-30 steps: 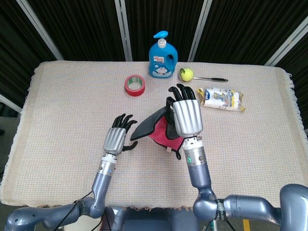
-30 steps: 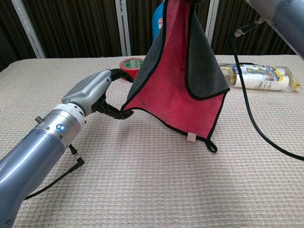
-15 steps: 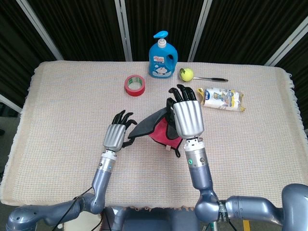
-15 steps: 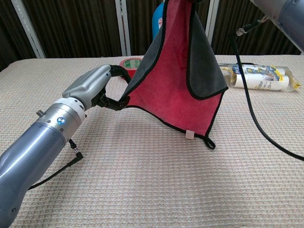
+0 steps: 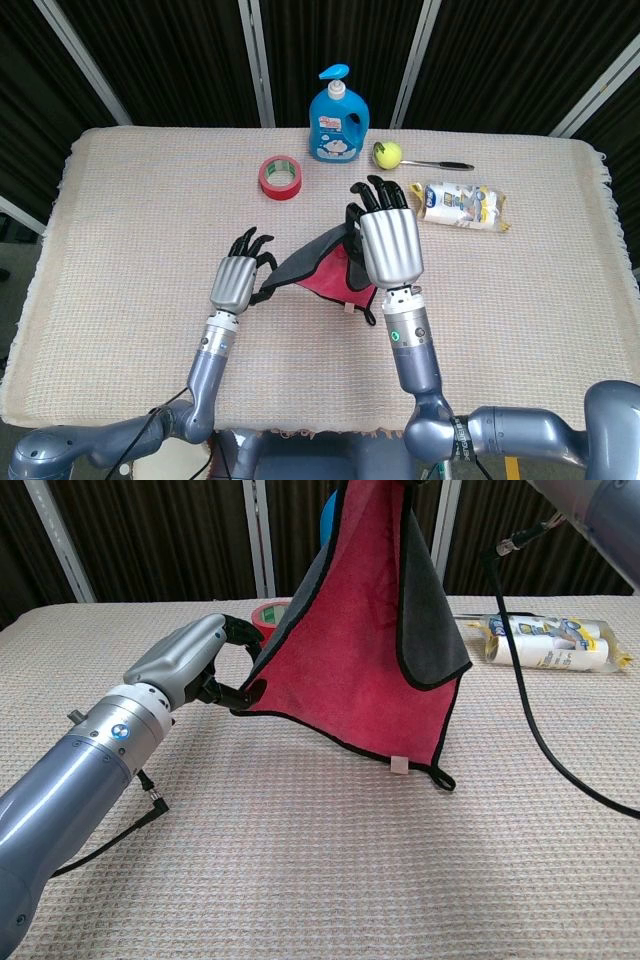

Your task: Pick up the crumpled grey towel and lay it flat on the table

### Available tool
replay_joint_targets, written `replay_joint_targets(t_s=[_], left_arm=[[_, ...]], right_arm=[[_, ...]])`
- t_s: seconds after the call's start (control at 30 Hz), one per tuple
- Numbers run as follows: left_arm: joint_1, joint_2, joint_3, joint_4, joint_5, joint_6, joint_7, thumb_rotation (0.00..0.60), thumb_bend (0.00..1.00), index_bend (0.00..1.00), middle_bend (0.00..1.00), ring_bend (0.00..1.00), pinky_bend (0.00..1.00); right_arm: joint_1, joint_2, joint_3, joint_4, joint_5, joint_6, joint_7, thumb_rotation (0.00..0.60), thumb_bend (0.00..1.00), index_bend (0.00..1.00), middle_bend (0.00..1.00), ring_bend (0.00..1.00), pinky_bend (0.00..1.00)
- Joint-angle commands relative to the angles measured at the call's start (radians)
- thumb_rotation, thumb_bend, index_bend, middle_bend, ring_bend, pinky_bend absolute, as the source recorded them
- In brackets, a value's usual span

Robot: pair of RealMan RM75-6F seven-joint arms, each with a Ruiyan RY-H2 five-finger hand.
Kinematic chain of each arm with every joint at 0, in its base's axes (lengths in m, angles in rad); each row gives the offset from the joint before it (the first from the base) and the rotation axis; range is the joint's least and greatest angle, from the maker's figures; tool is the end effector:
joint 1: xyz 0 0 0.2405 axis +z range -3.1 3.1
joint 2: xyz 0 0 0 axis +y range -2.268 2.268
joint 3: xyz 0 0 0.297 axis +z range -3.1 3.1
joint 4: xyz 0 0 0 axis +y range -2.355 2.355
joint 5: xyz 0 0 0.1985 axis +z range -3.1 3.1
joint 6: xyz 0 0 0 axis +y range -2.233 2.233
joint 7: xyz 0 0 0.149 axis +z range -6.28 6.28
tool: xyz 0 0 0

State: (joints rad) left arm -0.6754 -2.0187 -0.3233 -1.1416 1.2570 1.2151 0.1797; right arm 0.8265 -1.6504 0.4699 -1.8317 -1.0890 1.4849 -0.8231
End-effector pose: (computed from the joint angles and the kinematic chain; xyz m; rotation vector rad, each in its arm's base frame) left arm -0.1364 0.3561 -0.0914 -1.4863 -1.0897 -1.3032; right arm -0.0410 -0.3660 0.0781 1.3729 -0.6600 1.3312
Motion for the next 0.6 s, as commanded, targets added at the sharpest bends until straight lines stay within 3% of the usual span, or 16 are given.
replay_joint_targets(t_s=[0.03,0.37,0.6], left_arm=[[0.0,0.002,0.002,0.002,0.002,0.001,-0.002,0.6,0.51,0.57,0.19,0.02,0.12],[-0.003,0.059,-0.006,-0.038,0.03,0.021,-0.005,0.6,0.54,0.6,0.21,0.04,0.12],[-0.014,0.133,-0.035,-0.125,0.039,0.026,0.017,0.6,0.54,0.6,0.21,0.04,0.12]], right_arm=[[-0.001,0.003,-0.003,0.002,0.0,0.001,-0.001,0.6,0.69,0.7,0.34,0.21,0.24],[-0.012,0.023,-0.011,0.004,0.005,0.004,0.011,0.6,0.69,0.7,0.34,0.21,0.24],[-0.026,0.046,-0.03,0.001,0.0,-0.002,0.025,0.6,0.69,0.71,0.35,0.21,0.24]])
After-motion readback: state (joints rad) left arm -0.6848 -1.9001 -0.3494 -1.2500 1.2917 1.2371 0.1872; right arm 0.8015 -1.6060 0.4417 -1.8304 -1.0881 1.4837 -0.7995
